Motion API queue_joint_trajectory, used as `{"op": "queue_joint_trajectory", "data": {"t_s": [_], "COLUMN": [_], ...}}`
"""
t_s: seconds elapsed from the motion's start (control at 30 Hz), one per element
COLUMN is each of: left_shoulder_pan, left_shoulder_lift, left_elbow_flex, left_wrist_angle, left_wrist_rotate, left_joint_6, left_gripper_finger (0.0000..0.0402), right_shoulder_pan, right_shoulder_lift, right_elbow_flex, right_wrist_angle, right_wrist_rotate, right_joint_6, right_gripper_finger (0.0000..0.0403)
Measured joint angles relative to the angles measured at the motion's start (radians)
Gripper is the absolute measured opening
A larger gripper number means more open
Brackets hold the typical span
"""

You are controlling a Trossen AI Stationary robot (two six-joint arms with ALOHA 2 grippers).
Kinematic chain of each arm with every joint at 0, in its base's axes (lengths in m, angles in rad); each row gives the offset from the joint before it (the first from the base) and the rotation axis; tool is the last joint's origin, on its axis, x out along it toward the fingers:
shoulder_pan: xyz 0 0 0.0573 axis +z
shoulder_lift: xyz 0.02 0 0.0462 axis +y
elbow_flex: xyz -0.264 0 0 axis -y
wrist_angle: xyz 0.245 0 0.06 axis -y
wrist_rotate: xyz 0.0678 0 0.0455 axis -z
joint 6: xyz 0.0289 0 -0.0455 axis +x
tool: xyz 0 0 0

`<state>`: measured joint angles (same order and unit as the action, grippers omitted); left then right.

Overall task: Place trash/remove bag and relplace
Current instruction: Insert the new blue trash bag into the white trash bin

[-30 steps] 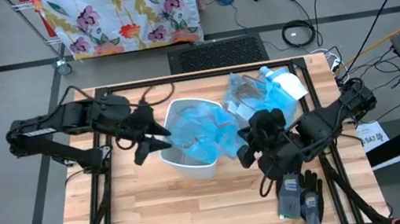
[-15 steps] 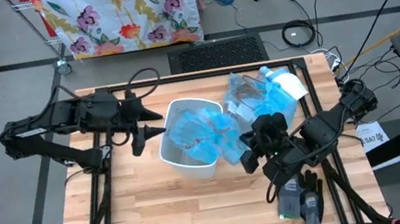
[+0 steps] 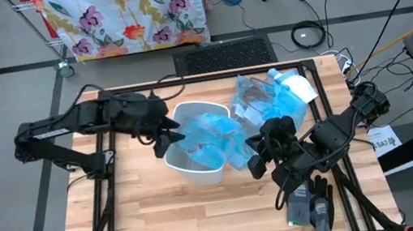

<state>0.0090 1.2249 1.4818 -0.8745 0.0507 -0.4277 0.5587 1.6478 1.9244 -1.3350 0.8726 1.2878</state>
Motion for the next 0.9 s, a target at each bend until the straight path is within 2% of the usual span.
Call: {"op": "queue_joint_trajectory", "data": {"t_s": [0.07, 0.13, 0.33, 0.57, 0.73, 0.9], "left_shoulder_pan": [0.001, 0.001, 0.0, 0.021, 0.045, 0.083], "left_shoulder_lift": [0.019, 0.033, 0.042, -0.024, -0.063, -0.087], "left_elbow_flex": [0.0, 0.0, 0.0, 0.021, 0.079, 0.128], "left_wrist_angle": [-0.001, -0.001, 0.026, 0.082, 0.08, 0.079], "left_wrist_rotate": [0.016, 0.027, 0.029, 0.026, -0.051, -0.09], "left_joint_6": [0.021, 0.039, 0.098, 0.127, 0.176, 0.211], "left_gripper_finger": [0.0205, 0.0177, 0.002, 0.0004, 0.0002, 0.0002], "right_shoulder_pan": [0.0, 0.0, 0.0, 0.0, 0.0, 0.0], "right_shoulder_lift": [0.0, 0.0, 0.0, 0.0, 0.002, 0.003], "right_elbow_flex": [0.0, 0.0, 0.0, 0.0, 0.0, 0.0], "right_wrist_angle": [0.001, 0.007, 0.01, 0.031, 0.062, 0.169], "right_wrist_rotate": [0.0, 0.0, -0.004, -0.009, -0.017, -0.064], "right_joint_6": [-0.01, -0.018, -0.028, -0.028, -0.034, -0.118], "right_gripper_finger": [0.0, 0.0, 0.0, 0.0, 0.0, 0.0]}}
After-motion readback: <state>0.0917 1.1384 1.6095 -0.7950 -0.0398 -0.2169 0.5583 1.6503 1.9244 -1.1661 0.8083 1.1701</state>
